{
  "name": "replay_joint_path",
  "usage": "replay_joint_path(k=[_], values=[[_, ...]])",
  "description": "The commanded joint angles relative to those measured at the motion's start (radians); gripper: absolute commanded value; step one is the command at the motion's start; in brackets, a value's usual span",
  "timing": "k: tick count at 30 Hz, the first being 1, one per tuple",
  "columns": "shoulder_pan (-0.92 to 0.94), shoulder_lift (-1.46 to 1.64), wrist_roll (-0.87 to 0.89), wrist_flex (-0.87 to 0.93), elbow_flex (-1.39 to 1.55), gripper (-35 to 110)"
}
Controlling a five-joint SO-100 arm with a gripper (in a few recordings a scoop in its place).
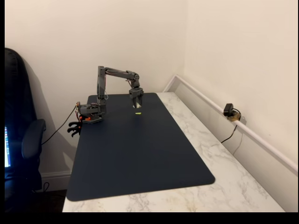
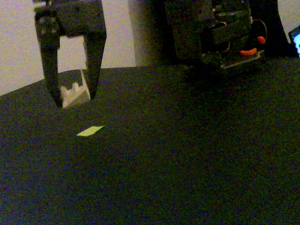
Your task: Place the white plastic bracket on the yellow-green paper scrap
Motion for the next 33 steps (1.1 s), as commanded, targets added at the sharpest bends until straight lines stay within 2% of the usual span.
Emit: replay_joint_path(k=[1, 13, 33], values=[[-0.008, -0.002, 0.017, -0.011, -0.091, 0], [-0.044, -0.149, 0.028, -0.02, -0.184, 0], [-0.031, -0.133, 0.052, -0.031, -0.106, 0]])
